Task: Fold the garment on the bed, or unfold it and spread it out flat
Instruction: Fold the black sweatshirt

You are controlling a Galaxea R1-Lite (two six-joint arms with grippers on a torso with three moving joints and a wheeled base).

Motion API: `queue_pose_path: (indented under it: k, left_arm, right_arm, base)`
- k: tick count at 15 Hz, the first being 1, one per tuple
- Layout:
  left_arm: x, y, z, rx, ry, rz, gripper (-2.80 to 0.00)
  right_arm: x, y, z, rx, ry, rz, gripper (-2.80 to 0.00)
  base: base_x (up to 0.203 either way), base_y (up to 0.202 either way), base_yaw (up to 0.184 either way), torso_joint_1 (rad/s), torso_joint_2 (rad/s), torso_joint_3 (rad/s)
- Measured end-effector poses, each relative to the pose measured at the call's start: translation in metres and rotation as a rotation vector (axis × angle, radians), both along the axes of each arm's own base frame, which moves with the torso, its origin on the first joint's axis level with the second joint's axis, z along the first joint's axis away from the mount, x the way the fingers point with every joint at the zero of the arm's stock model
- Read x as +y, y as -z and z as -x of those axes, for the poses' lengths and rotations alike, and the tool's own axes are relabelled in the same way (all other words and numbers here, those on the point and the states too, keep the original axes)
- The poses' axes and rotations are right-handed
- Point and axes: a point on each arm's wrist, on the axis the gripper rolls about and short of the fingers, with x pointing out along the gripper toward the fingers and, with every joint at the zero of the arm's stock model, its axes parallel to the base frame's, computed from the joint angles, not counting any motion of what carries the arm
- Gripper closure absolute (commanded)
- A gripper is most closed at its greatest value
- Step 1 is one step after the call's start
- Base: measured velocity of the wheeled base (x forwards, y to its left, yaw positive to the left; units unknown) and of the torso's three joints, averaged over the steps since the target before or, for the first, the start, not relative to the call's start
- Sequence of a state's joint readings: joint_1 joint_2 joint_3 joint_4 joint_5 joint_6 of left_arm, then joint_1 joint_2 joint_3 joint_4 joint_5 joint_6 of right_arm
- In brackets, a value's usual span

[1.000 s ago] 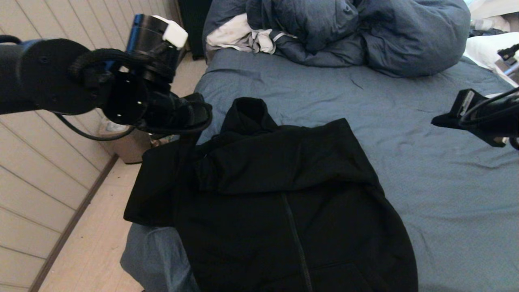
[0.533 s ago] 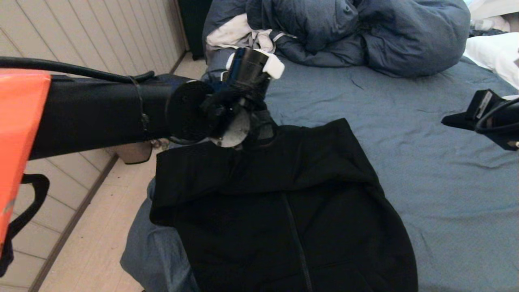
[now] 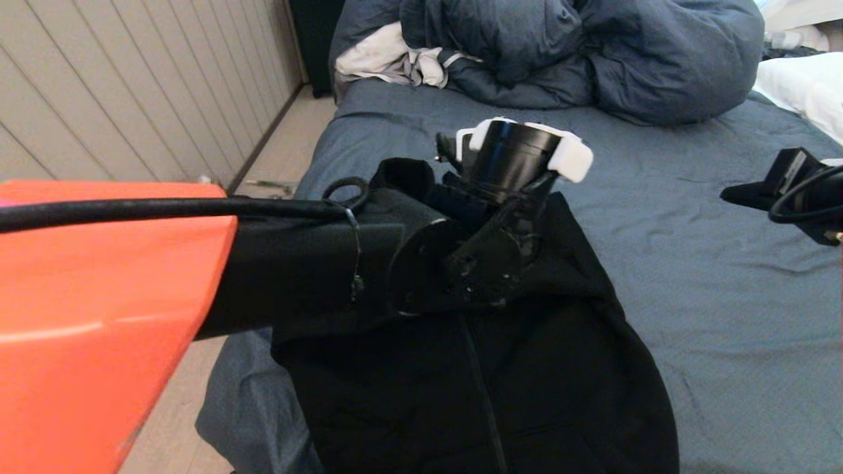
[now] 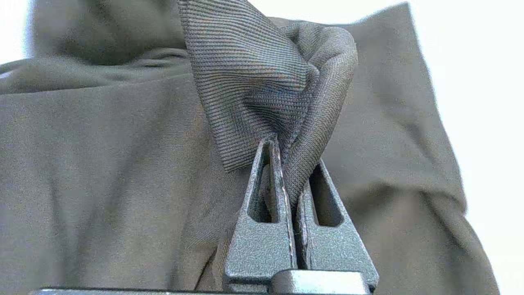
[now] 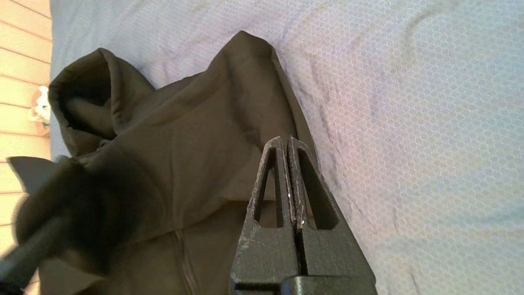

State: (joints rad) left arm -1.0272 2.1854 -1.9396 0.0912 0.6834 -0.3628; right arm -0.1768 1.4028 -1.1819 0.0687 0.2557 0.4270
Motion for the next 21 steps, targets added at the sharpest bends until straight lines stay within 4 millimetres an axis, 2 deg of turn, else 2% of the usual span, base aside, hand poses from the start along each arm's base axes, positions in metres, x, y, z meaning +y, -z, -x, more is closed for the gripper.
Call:
queue_pose_path:
  k: [5, 9, 10, 15, 19, 21]
  left_arm:
    - [-0.032, 0.017, 0.032, -0.013, 0.091, -0.036, 0.0]
    - [-0.046, 0.042, 0.03, 0.001, 0.104, -0.083, 0.0]
    - [-0.047, 0.045, 0.03, 0.003, 0.105, -0.089, -2.8]
    - [-0.048, 0.047, 0.03, -0.002, 0.106, -0.111, -2.8]
    - [-0.042, 0.028, 0.037, -0.028, 0.09, -0.082, -2.8]
    - [-0.032, 0.011, 0.038, -0.042, 0.073, -0.057, -2.8]
  right_arm:
    - [-0.003, 0.001, 0.002, -0.001, 0.005, -0.003, 0.0]
    - [-0.006, 0.004, 0.002, -0.004, 0.003, -0.008, 0.0]
    - [-0.007, 0.004, 0.002, -0.007, 0.004, -0.007, 0.0]
    - [-0.007, 0.006, 0.002, -0.001, 0.004, -0.008, 0.0]
    - [-0.007, 0.008, 0.001, 0.004, 0.004, -0.009, 0.0]
    - [-0.006, 0.009, 0.001, 0.009, -0.004, -0.013, 0.0]
  base:
    - [0.0, 0.0, 0.0, 0.0, 0.0, 0.0]
    - [0.0, 0.0, 0.0, 0.0, 0.0, 0.0]
    - [0.0, 0.0, 0.0, 0.0, 0.0, 0.0]
    - [0.0, 0.0, 0.0, 0.0, 0.0, 0.0]
    - [0.0, 0.0, 0.0, 0.0, 0.0, 0.0]
    - [0.0, 0.0, 0.0, 0.0, 0.0, 0.0]
